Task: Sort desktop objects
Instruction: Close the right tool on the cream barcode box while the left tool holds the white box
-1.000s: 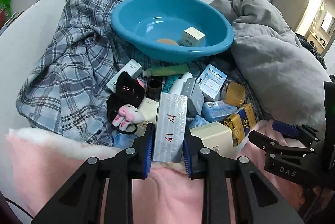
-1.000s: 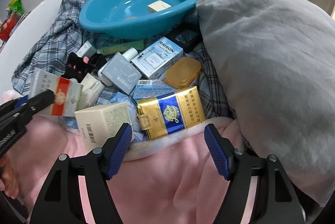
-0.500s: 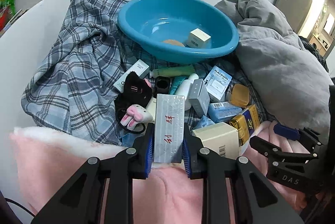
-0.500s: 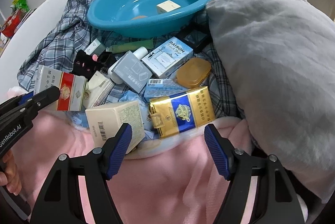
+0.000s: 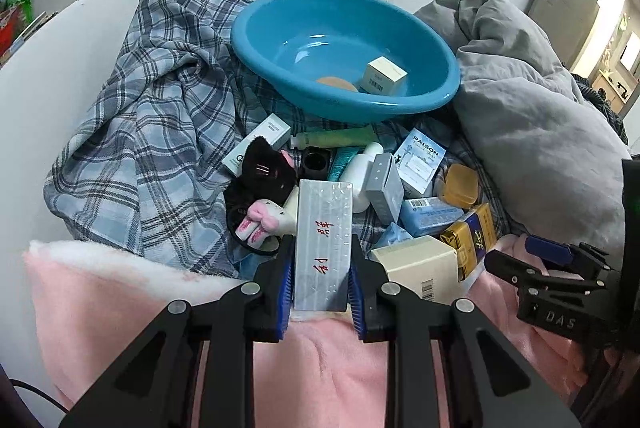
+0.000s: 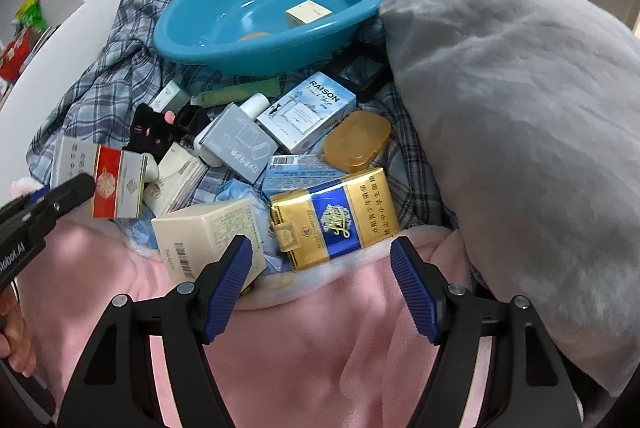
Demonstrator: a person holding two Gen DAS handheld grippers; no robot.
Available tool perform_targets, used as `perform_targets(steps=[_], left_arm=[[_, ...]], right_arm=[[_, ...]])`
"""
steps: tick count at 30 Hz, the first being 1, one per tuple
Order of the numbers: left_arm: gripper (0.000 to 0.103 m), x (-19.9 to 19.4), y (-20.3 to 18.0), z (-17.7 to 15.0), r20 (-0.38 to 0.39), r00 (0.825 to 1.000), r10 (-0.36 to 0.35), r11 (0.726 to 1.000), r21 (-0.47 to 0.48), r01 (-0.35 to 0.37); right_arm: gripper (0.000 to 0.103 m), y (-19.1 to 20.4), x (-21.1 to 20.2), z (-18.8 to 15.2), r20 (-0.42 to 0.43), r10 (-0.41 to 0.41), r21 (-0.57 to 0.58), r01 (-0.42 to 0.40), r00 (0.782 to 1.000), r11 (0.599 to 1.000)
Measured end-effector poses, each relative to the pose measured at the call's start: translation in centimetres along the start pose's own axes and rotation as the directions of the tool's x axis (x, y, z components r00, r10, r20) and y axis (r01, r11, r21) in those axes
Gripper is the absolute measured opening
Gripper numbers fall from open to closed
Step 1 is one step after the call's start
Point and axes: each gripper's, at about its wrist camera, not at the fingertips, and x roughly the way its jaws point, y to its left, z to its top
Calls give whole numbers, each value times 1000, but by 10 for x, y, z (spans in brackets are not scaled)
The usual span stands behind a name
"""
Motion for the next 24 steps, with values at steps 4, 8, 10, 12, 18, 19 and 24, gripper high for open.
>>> perform_targets(steps=[4, 8, 10, 12, 18, 19, 24], left_arm=[[26, 4, -5, -2, -8, 1000, -3, 1000, 3, 3], [26, 10, -11, -3, -21, 1000, -2, 1000, 17, 2], [26, 10, -12, -3, -22, 1000, 1, 1000, 21, 0], [26, 9, -9, -2, -19, 1000, -4, 1000, 16, 5], [26, 5, 5, 2, -7, 1000, 13, 1000, -19, -14], [26, 4, 6, 2, -5, 1000, 16, 1000, -21, -16], [26, 4, 5, -1, -9, 1000, 17, 1000, -14, -17]], right_arm=[[70, 0, 8, 2, -40, 6, 2, -6, 999, 1000], [70, 12, 10, -1, -48, 27, -33, -29, 998, 999], [70, 18, 7, -3, -45, 51, -40, -53, 998, 998], [70, 24, 3, -5, -36, 87, -38, -88, 996, 995], [70, 59, 8, -13, -56, 157, -89, -162, 986, 983], [70, 64, 10, -14, -59, 154, -102, -159, 986, 982], [70, 79, 22, -18, -60, 114, -134, -122, 992, 983]])
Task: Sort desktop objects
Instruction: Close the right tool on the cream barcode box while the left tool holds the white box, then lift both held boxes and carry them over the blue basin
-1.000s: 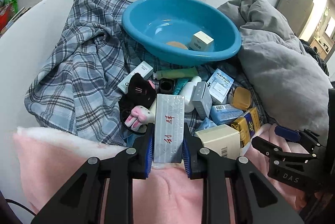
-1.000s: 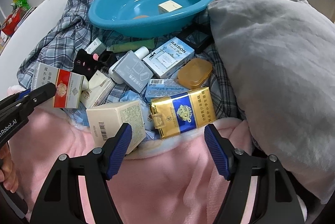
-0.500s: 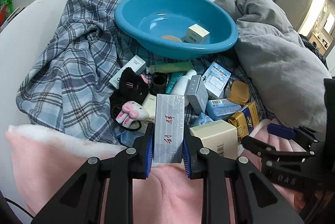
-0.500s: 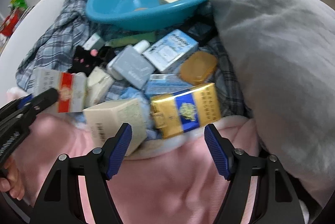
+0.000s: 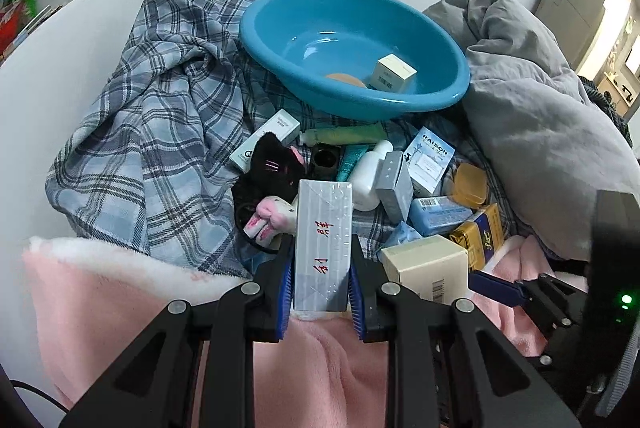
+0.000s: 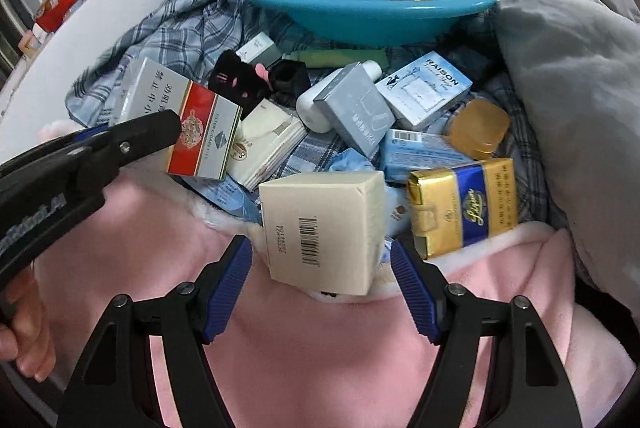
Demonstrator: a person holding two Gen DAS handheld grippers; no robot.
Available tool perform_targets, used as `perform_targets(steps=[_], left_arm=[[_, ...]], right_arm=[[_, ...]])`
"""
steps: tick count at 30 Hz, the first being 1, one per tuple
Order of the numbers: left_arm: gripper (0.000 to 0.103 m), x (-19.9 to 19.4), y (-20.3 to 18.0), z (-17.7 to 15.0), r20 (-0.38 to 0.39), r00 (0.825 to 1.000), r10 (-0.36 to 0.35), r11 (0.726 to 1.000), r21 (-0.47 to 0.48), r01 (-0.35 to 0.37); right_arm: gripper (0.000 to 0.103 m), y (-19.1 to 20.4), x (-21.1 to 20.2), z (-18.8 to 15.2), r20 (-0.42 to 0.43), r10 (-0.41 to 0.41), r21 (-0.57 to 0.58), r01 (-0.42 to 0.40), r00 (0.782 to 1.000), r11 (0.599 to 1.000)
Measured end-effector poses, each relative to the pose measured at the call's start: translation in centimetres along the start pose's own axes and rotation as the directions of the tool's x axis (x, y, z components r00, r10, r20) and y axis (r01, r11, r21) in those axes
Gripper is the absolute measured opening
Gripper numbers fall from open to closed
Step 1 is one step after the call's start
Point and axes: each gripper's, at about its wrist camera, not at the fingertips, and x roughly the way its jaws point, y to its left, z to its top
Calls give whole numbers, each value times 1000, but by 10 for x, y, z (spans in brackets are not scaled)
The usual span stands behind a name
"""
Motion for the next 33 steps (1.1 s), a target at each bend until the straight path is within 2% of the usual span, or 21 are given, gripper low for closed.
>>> perform_targets(steps=[5, 11, 15, 17, 23, 33], left_arm=[[26, 0, -4, 0, 3, 1000, -12, 1000, 17, 12], [26, 0, -4, 0, 1, 1000, -11, 1000, 20, 11], [26, 2, -4, 0, -2, 1000, -8, 1000, 23, 8], [26, 3, -5, 0, -4, 1000, -6, 1000, 28, 6], [26, 3, -8, -2, -8, 1000, -3, 999, 47, 3], [26, 2, -8, -2, -12, 1000, -1, 999, 47, 1]], right_arm=[[70, 0, 11, 2, -7, -34, 4, 34, 999, 999], [71, -14, 14, 3, -15, -35, 47, 36, 999, 998], [71, -31, 12, 3, -14, 15, 123, -13, 1000, 992], [64, -35, 13, 4, -19, 37, 146, -34, 999, 989], [62, -38, -1, 8, 42, 26, 152, -32, 999, 988], [61, -52, -14, 13, 73, 42, 191, -55, 996, 980]])
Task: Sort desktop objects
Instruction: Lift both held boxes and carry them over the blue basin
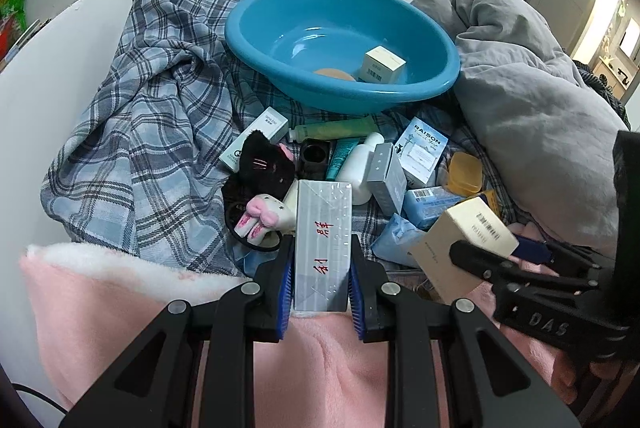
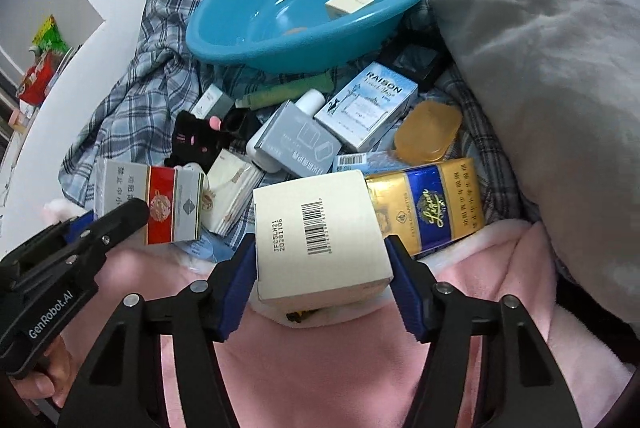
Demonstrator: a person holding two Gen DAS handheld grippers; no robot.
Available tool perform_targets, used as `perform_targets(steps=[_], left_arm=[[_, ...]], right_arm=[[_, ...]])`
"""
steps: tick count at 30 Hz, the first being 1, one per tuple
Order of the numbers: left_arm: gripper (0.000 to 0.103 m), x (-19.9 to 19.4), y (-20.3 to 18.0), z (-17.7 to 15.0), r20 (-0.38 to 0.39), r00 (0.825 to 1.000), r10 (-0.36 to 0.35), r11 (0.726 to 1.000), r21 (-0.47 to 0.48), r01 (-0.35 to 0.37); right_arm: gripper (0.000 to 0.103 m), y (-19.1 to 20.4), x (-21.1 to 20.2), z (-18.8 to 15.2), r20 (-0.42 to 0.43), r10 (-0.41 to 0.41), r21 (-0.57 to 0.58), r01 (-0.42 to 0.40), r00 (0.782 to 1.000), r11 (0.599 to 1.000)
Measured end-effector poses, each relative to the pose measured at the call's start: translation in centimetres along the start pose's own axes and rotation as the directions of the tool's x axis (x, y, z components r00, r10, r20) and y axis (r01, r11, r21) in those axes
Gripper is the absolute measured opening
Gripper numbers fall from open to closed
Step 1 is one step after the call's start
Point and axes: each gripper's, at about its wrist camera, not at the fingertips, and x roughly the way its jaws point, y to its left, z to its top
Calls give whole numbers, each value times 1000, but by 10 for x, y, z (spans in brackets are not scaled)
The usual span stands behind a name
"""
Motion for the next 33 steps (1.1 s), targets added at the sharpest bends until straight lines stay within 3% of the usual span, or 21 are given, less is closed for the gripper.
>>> perform_targets(steps=[19, 25, 33], left_arm=[[26, -19, -2, 12, 63, 998, 23, 1000, -1, -23], [26, -25, 0, 21, 98, 993, 66, 998, 12, -67], [26, -49, 7, 49, 184, 981, 65, 998, -3, -66]], right_arm=[[60, -11, -37, 15, 113, -9, 33, 5, 994, 999], [60, -5, -51, 24, 174, -46, -10, 48, 984, 999], [60, 5, -79, 48, 265, -49, -57, 66, 963, 996]])
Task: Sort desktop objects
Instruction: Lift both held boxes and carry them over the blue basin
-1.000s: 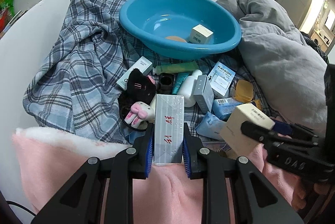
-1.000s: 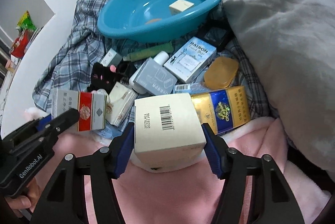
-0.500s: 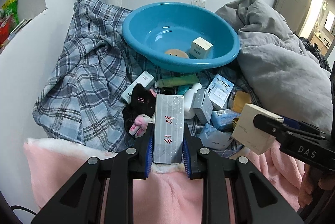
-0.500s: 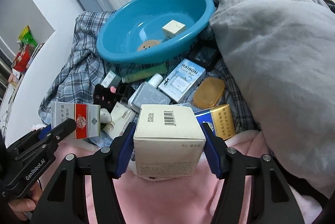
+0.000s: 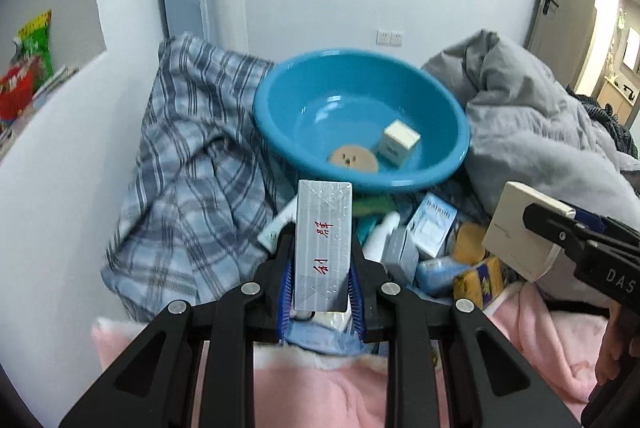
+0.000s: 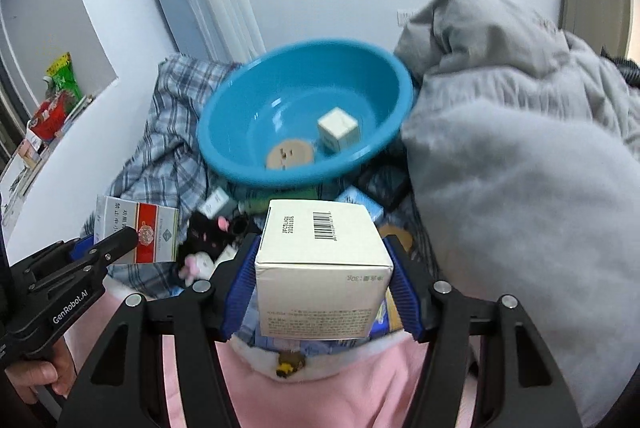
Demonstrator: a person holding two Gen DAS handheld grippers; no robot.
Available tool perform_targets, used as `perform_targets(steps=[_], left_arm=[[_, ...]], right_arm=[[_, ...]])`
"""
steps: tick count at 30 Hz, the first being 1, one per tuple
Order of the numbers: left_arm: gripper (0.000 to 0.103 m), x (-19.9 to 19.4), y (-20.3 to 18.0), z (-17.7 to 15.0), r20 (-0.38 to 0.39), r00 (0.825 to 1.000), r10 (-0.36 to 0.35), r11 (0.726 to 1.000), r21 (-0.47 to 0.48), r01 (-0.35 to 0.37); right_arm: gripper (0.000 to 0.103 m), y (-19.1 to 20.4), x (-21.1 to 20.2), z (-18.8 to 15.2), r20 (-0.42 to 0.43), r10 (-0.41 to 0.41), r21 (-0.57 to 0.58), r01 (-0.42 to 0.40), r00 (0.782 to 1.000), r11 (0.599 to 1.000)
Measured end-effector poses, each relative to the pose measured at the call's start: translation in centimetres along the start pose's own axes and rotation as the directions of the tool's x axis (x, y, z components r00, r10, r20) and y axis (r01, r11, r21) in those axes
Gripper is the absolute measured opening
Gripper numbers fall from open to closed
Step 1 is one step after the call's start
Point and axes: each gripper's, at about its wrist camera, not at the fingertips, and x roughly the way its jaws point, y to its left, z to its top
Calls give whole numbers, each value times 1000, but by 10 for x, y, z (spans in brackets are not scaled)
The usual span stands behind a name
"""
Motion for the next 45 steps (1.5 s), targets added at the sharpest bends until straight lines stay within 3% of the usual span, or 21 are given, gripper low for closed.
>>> perform_targets(steps=[9, 14, 22, 25, 30, 35, 38, 41, 45], left_arm=[[26, -30, -12, 40, 120, 993, -14, 1000, 12, 13], [26, -53, -19, 73, 235, 972, -3, 1000, 19, -2], [26, -88, -24, 123, 404, 915, 9, 1000, 7, -13], [26, -101, -24, 141, 462, 887, 12, 1000, 0, -14], [26, -121, -22, 160, 565, 825, 10, 1000, -17, -1], [26, -109, -13, 154, 548, 836, -28, 998, -26, 51], [26, -101, -15, 143, 553, 833, -23, 999, -8, 33], [26, -97, -18, 135, 583, 812, -16, 1000, -5, 24], [26, -93, -21, 127, 584, 812, -18, 1000, 6, 18]], right_arm=[[60, 7, -38, 50, 163, -4, -28, 9, 987, 1000], [59, 15, -58, 76, 258, 3, -46, 9, 966, 999], [59, 24, -84, 116, 369, 20, -60, 3, 929, 998], [59, 28, -95, 129, 417, 28, -72, 3, 908, 997], [59, 35, -113, 142, 503, 43, -82, -1, 863, 997], [59, 35, -118, 136, 562, 58, -92, -7, 825, 996], [59, 35, -112, 127, 566, 58, -92, -7, 823, 996], [59, 32, -107, 121, 578, 54, -89, -3, 815, 996], [59, 33, -103, 117, 574, 45, -91, 9, 817, 996]])
